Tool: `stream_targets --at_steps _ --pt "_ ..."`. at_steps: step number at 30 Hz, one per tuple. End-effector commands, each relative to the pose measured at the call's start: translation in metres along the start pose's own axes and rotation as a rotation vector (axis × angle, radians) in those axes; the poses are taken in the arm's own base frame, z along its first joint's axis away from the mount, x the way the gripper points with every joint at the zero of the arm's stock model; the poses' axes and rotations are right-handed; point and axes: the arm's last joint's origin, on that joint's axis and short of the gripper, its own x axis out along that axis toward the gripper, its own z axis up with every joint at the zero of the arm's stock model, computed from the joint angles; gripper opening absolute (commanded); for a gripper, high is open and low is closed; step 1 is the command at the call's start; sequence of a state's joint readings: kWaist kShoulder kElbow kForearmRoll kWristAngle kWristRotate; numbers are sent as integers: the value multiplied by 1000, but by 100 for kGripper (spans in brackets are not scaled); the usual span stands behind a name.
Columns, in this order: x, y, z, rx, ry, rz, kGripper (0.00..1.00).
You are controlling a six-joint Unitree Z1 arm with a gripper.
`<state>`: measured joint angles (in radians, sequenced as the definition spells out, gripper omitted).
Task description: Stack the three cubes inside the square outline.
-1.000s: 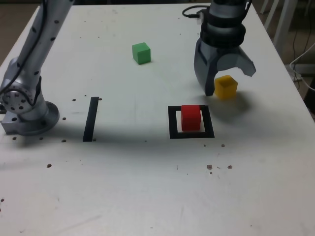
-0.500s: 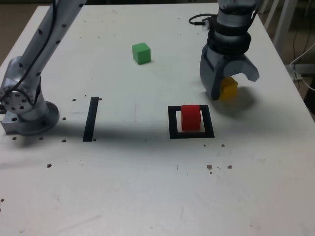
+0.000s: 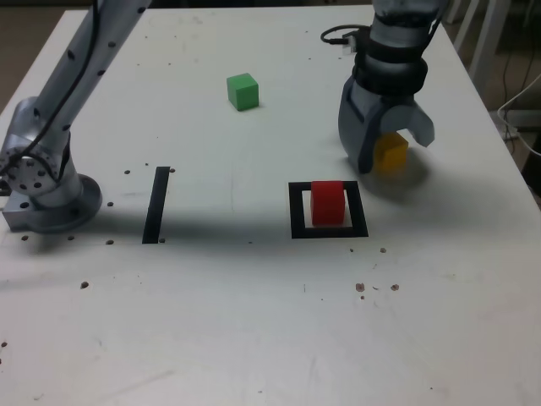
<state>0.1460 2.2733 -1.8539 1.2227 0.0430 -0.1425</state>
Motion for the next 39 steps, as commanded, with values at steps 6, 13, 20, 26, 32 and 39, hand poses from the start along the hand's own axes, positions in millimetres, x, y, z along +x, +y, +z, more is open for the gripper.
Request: stream_targets --at_steps 6,13,20,26,32,39 --pt "1 2 1 -9 2 -6 54" --pt "3 2 2 -4 -8 -19 43" --pt "3 2 3 0 -23 -20 26" --pt "1 2 4 8 -40 -20 19" --pt "-5 3 2 27 -60 -22 19" --pt "-28 6 -18 67 -83 -23 19"
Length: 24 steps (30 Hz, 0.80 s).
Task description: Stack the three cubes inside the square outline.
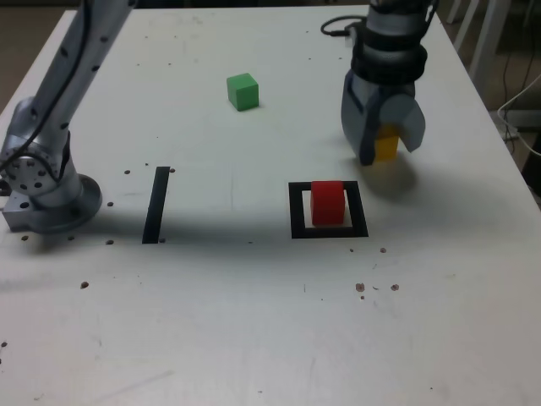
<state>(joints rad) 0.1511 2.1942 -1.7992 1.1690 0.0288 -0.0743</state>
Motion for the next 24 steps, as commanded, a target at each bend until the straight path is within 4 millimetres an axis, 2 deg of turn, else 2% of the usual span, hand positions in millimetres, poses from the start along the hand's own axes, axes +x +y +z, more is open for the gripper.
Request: stream_targets --at_steps 1,10,15,24 --pt "-11 1 -9 18 -9 -1 19" --pt "-42 -12 -55 151 3 -20 19" --pt "-45 -25 -72 200 19 -30 19" --pt "-46 -48 -89 238 30 -36 19"
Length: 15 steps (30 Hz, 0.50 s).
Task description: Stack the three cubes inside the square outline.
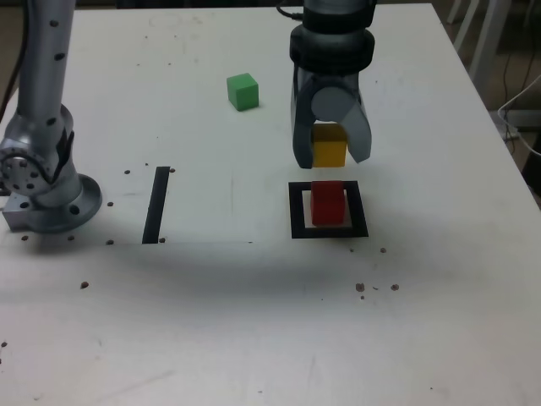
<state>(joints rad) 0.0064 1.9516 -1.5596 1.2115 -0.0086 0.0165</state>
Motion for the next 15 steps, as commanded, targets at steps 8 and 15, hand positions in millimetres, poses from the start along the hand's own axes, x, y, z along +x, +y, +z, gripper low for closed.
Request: stream_targets --at_steps 8,15 --pt "3 -23 -5 -1 2 9 19" --pt "9 -31 -2 -32 16 31 19"
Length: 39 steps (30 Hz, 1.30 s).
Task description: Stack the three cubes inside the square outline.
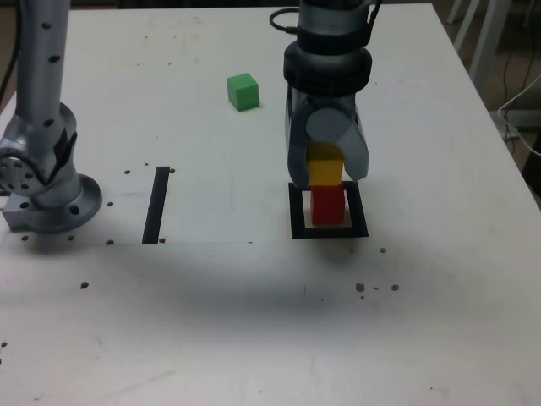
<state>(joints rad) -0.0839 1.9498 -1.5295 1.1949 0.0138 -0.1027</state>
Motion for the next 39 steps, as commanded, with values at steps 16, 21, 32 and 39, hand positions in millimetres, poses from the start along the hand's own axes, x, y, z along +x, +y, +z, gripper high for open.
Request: stream_targets --at_steps 16,21,32,39 --pt "12 -6 4 -20 12 24 20" --pt "14 -6 3 -24 19 24 22" --pt "15 -6 2 -24 25 19 31" --pt "16 -7 2 -23 24 12 37"
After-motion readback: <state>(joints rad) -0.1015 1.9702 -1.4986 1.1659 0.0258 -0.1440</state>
